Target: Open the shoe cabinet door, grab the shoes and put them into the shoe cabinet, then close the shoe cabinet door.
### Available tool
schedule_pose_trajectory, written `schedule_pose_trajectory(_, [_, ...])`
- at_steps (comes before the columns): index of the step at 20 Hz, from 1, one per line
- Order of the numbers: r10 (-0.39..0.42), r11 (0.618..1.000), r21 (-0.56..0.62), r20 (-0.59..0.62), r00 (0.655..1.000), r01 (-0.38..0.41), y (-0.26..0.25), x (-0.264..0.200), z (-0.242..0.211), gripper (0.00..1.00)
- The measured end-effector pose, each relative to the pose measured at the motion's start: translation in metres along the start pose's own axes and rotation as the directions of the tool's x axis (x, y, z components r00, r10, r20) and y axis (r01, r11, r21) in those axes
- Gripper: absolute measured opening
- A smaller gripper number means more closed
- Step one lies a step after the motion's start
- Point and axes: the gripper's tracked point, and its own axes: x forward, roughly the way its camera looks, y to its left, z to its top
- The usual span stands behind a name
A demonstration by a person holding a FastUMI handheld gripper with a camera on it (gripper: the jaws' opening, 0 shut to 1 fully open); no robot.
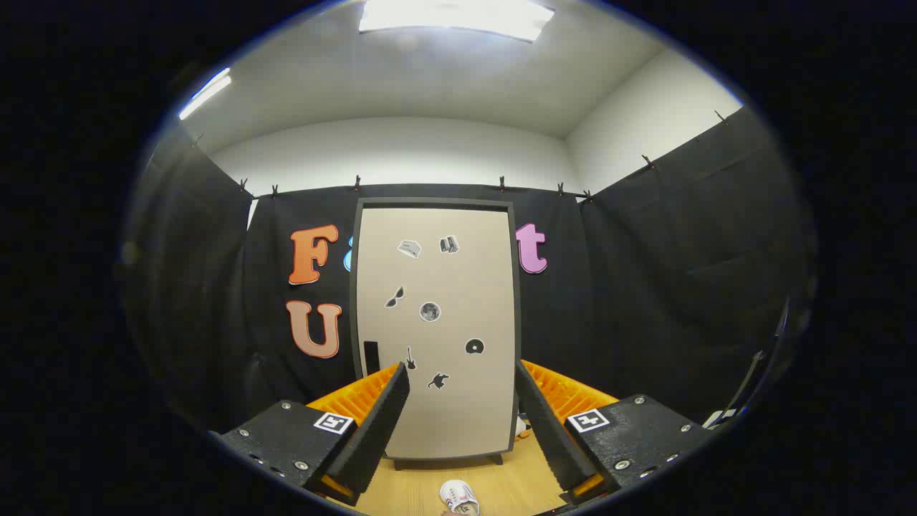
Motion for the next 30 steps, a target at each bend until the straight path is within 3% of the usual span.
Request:
schedule_pose_trajectory(15, [0.034,0.999,-0.026,-0.001,0.999,-0.034,0.001,0.009,0.001,0.93])
schedule_pose_trajectory(22, [0.085,0.995,-0.057,-0.003,0.996,-0.085,0.034,0.022,-0.005,0.93])
schedule_pose_trajectory(30, [0.085,0.994,-0.064,-0.038,0.996,-0.088,0.069,0.048,-0.027,0.93])
